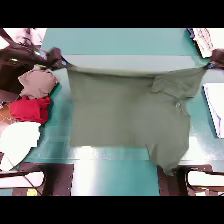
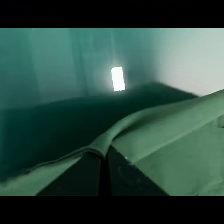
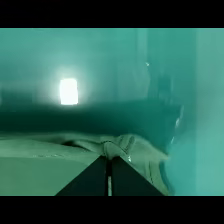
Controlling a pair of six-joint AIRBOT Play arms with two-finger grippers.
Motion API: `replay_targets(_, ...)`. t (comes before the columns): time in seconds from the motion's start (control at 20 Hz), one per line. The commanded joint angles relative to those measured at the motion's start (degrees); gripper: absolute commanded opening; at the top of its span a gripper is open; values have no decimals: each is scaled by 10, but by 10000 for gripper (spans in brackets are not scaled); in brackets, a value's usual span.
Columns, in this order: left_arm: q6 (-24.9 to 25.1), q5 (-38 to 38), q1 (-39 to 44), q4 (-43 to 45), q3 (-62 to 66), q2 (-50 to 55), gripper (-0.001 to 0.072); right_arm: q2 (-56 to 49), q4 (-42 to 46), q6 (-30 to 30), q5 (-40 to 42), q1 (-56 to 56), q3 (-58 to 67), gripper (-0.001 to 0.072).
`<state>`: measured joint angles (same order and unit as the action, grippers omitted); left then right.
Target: Fold the shirts.
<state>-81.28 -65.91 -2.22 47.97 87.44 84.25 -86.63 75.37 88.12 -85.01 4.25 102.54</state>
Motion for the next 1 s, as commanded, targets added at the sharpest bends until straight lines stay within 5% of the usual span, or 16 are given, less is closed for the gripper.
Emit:
replay_targets(0.0, 23, 132, 5, -5, -11, 91, 25, -91, -3, -1, 101, -10, -8, 10)
replay_targets(0.25, 64, 242, 5, -27, -10, 101, 25, -136, -3, -3, 191, -10, 54, 10)
replay_targets(0.55, 102, 96, 5, 33, -11, 101, 25, -120, 16, -16, 66, -15, 10, 10)
replay_targets(0.7, 97, 42, 5, 97, -21, 102, 25, -76, 31, -16, 90, -16, -102, 9)
replay_targets(0.95, 92, 57, 6, 110, -69, 102, 25, -29, 19, -16, 168, -17, -250, 12)
